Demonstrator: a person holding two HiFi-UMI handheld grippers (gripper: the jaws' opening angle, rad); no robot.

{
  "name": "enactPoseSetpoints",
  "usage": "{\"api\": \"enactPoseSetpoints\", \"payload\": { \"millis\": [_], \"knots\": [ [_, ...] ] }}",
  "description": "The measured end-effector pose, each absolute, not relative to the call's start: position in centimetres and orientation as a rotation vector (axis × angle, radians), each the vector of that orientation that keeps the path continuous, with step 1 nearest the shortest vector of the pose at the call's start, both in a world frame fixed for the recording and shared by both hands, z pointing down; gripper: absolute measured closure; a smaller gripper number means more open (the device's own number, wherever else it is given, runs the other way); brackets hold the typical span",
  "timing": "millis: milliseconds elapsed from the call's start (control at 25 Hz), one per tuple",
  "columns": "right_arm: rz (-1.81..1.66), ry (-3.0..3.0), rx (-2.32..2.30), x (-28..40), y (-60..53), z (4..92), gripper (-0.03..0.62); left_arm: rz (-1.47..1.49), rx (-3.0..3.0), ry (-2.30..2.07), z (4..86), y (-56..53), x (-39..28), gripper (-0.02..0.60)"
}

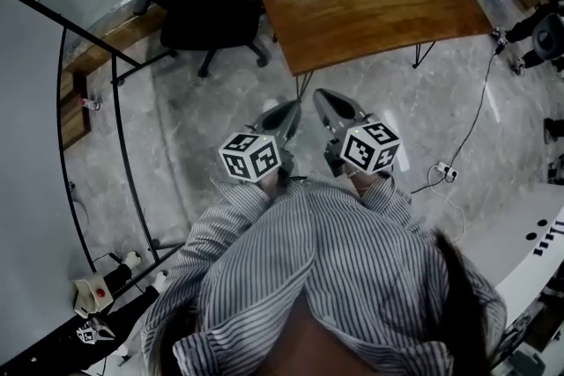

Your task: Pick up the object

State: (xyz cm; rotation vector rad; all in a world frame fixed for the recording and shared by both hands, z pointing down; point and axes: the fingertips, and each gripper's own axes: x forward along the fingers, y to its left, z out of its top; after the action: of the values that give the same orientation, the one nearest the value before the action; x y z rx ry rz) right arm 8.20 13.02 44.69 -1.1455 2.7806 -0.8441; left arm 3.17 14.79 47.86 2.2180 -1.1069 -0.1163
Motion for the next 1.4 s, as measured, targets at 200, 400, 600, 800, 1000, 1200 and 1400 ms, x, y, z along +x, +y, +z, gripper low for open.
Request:
{"api": "enactPoseSetpoints", "payload": {
  "millis": [200, 400, 600, 800, 1000, 1200, 1400],
  "knots": [
    [-0.841, 2.737, -1.216, 7.0, 4.9, 45.4, 0.592, -0.124, 2.235, -1.086, 48.0, 6.3, 1.0, 0.581],
    [-0.821, 2.731, -1.287, 4.4, -4.4, 44.4, 0.592, -0.09, 2.286, -1.028, 46.5, -3.0, -1.2, 0.581],
    [-0.783, 2.76, -1.324, 0.9, -12.3, 43.4, 0.591, -0.079, 2.324, -1.024, 44.9, -11.6, -4.8, 0.581],
    [-0.766, 2.792, -1.344, -0.8, -17.2, 43.0, 0.592, -0.066, 2.299, -0.971, 45.5, -17.0, -5.7, 0.581],
    [-0.796, 2.886, -1.307, -1.5, -20.1, 44.5, 0.592, -0.054, 2.259, -0.947, 47.3, -19.3, -5.0, 0.581],
    [-0.812, 3.037, -1.264, -0.6, -23.4, 46.1, 0.591, -0.058, 2.196, -0.941, 48.1, -21.8, -3.9, 0.581],
    [-0.803, 3.213, -1.174, 2.2, -27.3, 46.9, 0.576, -0.055, 2.151, -0.959, 48.5, -24.2, -1.8, 0.581]
  ]
}}
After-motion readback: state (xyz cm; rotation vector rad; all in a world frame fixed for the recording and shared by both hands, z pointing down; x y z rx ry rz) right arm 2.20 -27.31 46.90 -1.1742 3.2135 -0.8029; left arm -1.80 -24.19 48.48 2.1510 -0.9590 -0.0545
